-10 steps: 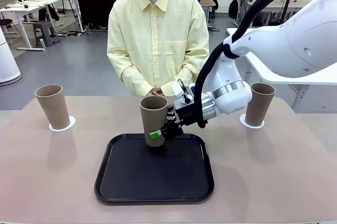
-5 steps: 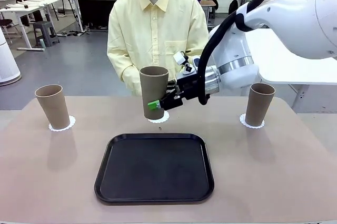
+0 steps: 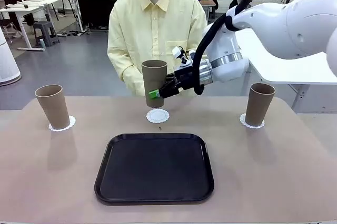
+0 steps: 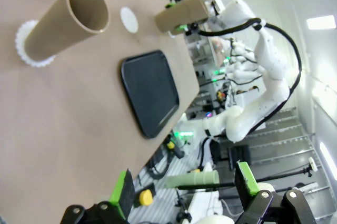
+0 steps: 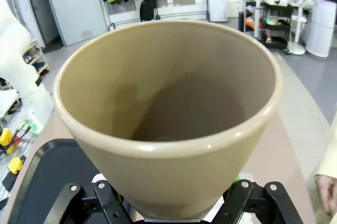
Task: Place coasters on the table and set cups on them.
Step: Take one Reusable plastic cup from the Flat Tray and place it on a coaster set by the human.
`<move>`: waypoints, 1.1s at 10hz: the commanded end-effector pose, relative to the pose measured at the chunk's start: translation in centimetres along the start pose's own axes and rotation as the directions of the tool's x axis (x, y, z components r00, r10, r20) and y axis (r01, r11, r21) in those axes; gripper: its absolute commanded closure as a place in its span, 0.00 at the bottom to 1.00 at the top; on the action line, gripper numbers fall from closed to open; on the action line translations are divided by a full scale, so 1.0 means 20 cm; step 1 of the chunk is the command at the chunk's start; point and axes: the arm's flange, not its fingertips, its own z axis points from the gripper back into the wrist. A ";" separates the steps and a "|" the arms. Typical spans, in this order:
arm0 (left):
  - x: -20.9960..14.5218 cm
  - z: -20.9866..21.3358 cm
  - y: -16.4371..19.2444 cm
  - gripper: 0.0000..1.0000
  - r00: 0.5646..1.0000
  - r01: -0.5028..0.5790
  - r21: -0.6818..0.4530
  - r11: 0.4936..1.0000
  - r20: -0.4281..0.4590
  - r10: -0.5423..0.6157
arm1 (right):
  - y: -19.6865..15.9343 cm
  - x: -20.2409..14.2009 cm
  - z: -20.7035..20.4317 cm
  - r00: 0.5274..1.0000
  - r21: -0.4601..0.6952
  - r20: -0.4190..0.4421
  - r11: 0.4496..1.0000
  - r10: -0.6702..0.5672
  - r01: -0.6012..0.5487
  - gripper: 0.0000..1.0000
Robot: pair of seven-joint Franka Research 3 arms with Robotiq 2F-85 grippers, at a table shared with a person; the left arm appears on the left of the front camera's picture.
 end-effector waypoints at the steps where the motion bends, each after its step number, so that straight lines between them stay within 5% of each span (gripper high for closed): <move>1: 0.00 0.01 -0.01 0.00 1.000 -0.006 -0.002 1.000 0.002 0.006 | -0.13 0.01 -0.01 1.000 -0.011 -0.021 1.000 -0.015 0.015 0.73; 8: 0.00 0.01 -0.01 0.00 1.000 -0.006 -0.002 1.000 0.002 0.006 | -0.13 -0.03 0.01 1.000 -0.021 -0.008 1.000 0.006 -0.006 0.73; 9: 0.00 0.01 -0.01 0.00 1.000 -0.006 -0.002 1.000 0.002 0.006 | -0.14 -0.05 0.00 1.000 -0.020 -0.013 1.000 0.003 -0.004 0.19; 11: 0.00 0.01 -0.01 0.00 1.000 -0.006 -0.002 1.000 0.002 0.006 | -0.14 -0.13 0.00 0.991 0.058 0.054 0.990 0.123 -0.126 0.19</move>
